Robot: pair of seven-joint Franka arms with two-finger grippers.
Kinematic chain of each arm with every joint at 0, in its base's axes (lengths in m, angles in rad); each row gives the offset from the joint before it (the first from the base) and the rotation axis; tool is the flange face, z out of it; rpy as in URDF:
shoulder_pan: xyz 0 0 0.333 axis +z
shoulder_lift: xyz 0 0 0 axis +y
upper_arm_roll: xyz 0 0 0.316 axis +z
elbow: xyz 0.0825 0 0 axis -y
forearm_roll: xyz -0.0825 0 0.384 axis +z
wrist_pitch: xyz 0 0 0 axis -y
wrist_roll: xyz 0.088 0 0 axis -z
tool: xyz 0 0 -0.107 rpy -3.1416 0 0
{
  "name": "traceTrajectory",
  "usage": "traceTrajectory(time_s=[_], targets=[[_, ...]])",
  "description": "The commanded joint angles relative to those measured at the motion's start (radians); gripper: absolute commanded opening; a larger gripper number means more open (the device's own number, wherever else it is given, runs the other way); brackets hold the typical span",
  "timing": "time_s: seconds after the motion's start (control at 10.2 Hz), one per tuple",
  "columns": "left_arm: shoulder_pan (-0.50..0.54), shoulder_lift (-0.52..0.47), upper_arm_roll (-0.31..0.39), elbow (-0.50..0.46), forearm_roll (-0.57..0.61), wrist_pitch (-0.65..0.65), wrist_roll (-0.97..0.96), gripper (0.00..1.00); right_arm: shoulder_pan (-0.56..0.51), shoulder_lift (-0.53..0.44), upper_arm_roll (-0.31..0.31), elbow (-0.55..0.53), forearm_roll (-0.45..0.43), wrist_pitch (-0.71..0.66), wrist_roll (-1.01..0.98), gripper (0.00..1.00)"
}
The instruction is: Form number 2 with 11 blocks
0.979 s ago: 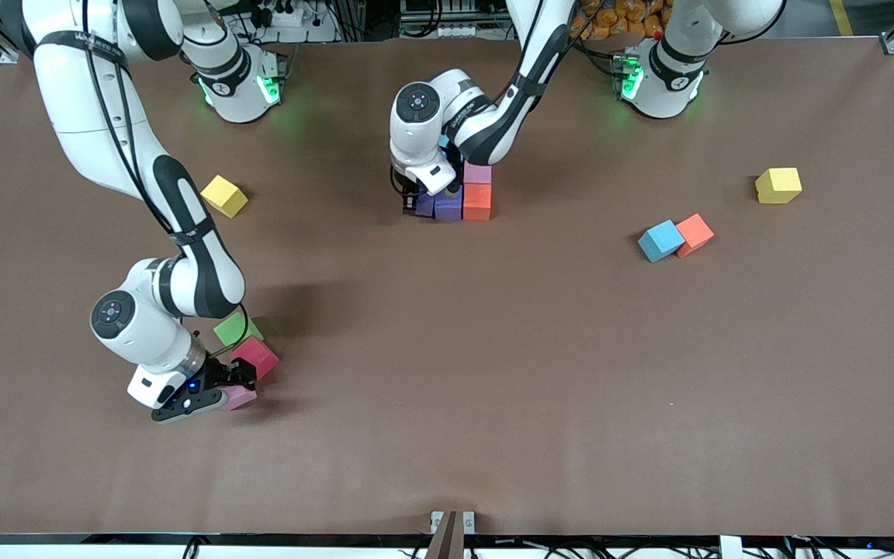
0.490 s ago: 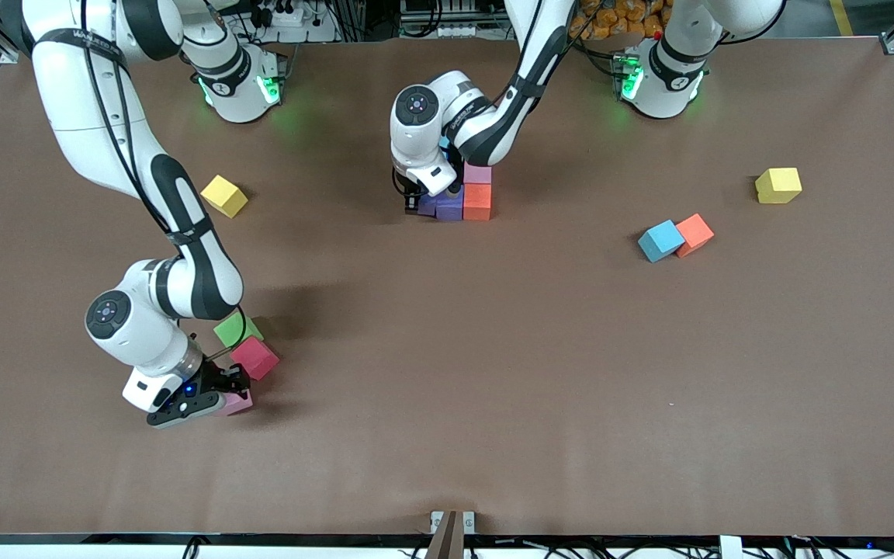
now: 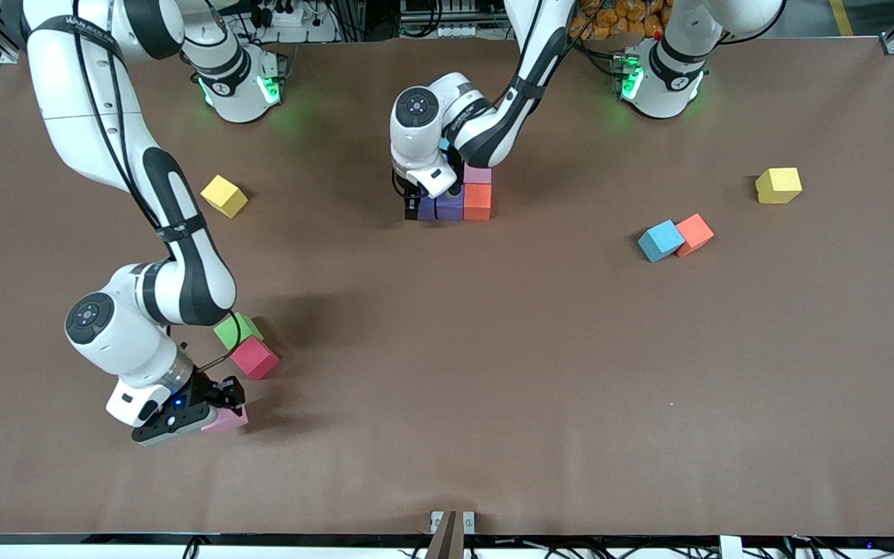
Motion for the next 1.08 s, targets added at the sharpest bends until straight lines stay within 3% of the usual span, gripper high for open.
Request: traceTrajectory(time_s=[0.0, 0.78, 0.98], targets=[[-0.015, 0.011, 0.023, 0.028, 0.007, -0.019, -0.014, 1.00, 0.007, 0.002, 0.005, 0.045, -0.009, -0.051, 0.043, 0.17], [-0.032, -0.098, 0.044, 0.062, 0.009, -0.036, -0.003, 1.00, 0.099, -0.038, 0.003, 0.056, -0.021, -0.203, 0.395, 0.18], [-0.030, -0.156, 0.088, 0.059, 0.028, -0.123, 0.105, 1.00, 0.102, -0.070, 0.003, 0.032, -0.019, -0.245, 0.454, 0.18]])
